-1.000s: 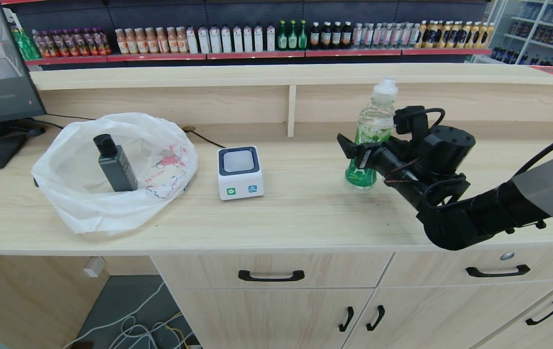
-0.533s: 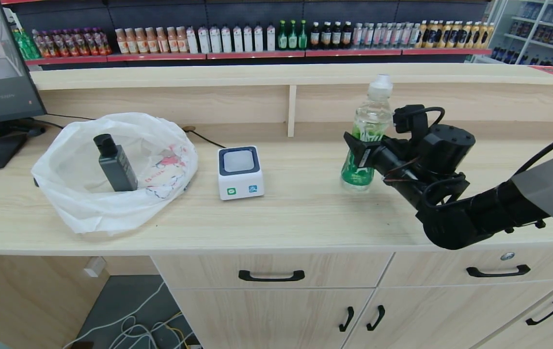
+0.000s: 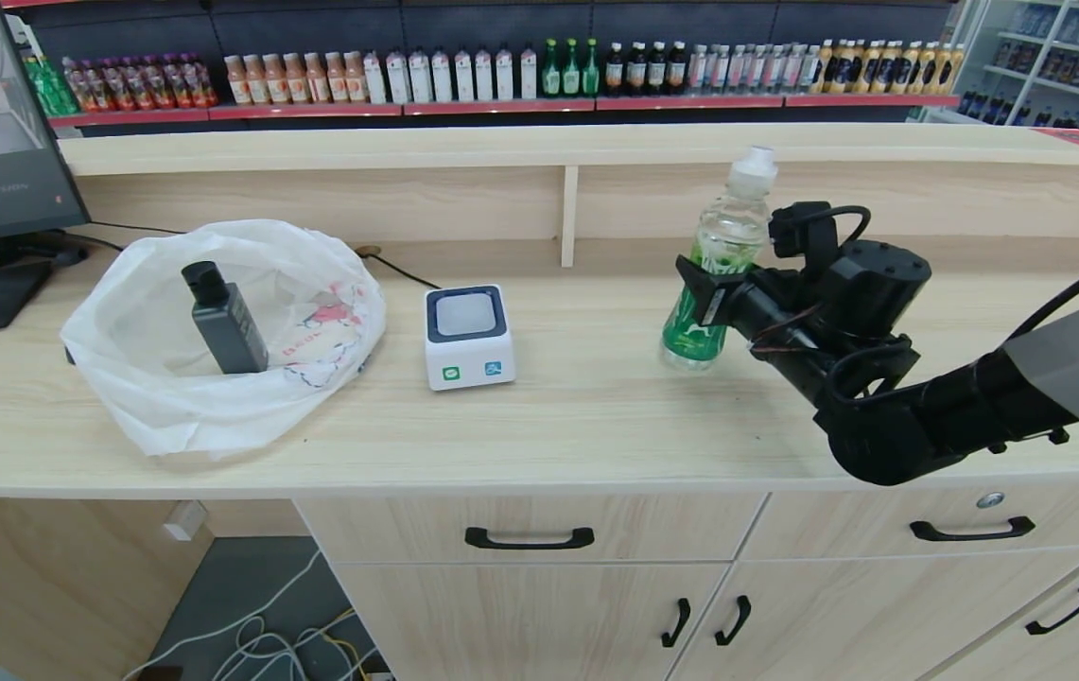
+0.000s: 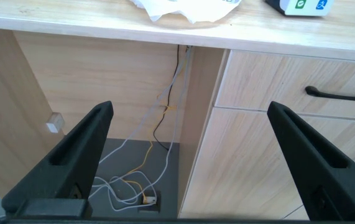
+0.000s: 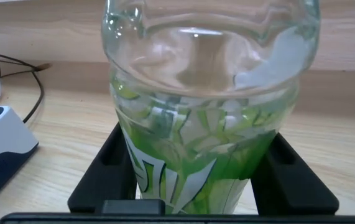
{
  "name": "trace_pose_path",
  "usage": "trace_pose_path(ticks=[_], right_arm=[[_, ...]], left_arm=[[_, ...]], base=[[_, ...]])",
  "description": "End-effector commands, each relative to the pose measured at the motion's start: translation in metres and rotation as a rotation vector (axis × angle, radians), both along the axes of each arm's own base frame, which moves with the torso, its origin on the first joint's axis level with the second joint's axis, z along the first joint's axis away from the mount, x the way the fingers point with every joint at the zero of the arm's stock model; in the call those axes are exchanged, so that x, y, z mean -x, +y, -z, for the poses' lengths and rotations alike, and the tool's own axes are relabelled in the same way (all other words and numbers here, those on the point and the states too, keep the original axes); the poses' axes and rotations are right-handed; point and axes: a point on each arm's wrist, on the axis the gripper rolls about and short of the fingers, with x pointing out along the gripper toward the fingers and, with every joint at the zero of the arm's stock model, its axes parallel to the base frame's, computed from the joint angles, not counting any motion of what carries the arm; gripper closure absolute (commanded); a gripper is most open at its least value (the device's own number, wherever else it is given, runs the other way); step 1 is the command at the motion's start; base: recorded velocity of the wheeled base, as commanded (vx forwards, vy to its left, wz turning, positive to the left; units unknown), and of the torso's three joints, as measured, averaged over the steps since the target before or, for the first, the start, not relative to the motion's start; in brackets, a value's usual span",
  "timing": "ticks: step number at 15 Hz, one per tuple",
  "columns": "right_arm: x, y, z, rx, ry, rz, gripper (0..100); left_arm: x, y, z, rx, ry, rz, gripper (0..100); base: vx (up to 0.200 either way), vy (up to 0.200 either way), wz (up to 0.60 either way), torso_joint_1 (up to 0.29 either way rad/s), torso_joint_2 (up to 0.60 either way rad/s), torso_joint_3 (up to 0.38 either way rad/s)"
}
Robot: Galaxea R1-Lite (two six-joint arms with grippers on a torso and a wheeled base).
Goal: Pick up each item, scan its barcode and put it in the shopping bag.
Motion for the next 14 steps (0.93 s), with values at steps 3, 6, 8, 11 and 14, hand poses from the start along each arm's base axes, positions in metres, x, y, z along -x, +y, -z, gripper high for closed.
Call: trace_pose_path(ticks=[3,6,8,11,14], right_arm=[[0.005,0.000,-0.010,-0.008,-0.026,0.000,100],[0.015,-0.003,-0.025,0.012,-0.062,0.009,100],[0.021,-0.005,-0.035,0.024,-0.090,0.014,100],[0.043,-0.003,-0.054,0.052,-0.140,0.006,100],[0.078,-0.004,-0.061,0.085,-0.141,-0.017,100]], left_arm=[[0.000,0.000,0.000,-0.001,0.000,-0.001,0],[0.000,0.000,0.000,-0.001,0.000,-0.001,0],[0.000,0.000,0.000,-0.001,0.000,-0.001,0],[0.000,0.000,0.000,-0.001,0.000,-0.001,0],[0.000,0.000,0.000,-0.001,0.000,-0.001,0]], base=[[0.000,0.000,0.00,0.000,0.00,0.000],[0.000,0.000,0.00,0.000,0.00,0.000],[0.000,0.000,0.00,0.000,0.00,0.000],[0.000,0.000,0.00,0.000,0.00,0.000],[0.000,0.000,0.00,0.000,0.00,0.000]])
